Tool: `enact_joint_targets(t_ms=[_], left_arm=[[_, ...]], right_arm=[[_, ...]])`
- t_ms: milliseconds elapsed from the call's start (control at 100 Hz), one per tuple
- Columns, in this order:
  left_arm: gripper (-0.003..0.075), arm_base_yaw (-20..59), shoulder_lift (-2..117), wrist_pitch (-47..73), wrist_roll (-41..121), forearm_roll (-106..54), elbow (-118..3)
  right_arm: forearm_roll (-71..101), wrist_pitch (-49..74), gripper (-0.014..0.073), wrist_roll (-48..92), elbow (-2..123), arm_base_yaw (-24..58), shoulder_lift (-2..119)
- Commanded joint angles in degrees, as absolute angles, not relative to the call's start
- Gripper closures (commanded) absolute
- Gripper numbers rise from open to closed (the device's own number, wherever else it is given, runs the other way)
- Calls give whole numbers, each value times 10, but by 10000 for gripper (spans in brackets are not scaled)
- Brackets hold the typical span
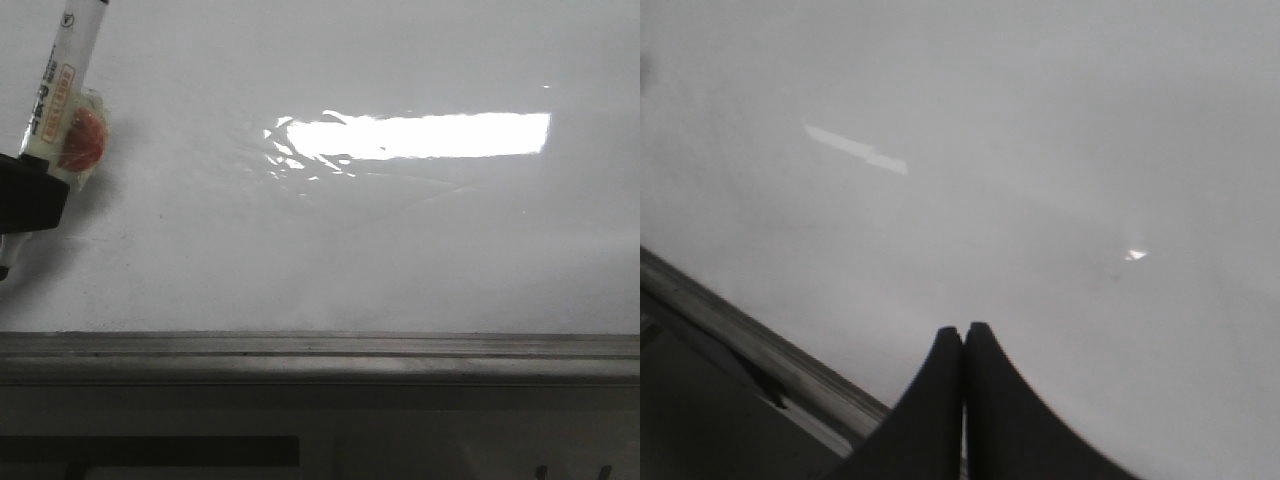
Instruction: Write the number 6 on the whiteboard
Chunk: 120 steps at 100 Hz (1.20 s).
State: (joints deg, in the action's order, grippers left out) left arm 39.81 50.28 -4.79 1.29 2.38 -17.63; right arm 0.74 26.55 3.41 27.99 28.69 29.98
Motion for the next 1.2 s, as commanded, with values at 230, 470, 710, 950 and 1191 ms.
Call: enact_joint_targets(t_ms=[230,470,710,950,1191], left_arm=[[739,397,497,-124,11,197,-191],[739,397,497,-192,11,347,-191],[739,397,497,-197,11,348,-191],[739,397,497,-196,11,348,-191],[739,397,497,-196,11,348,-191]], right_arm=[[9,186,495,41,381,442,452],[9,123,260,41,426,518,543],[38,119,260,41,485,538,609],[53,116,260,41,531,539,657],[66,132,262,41,563,539,682]])
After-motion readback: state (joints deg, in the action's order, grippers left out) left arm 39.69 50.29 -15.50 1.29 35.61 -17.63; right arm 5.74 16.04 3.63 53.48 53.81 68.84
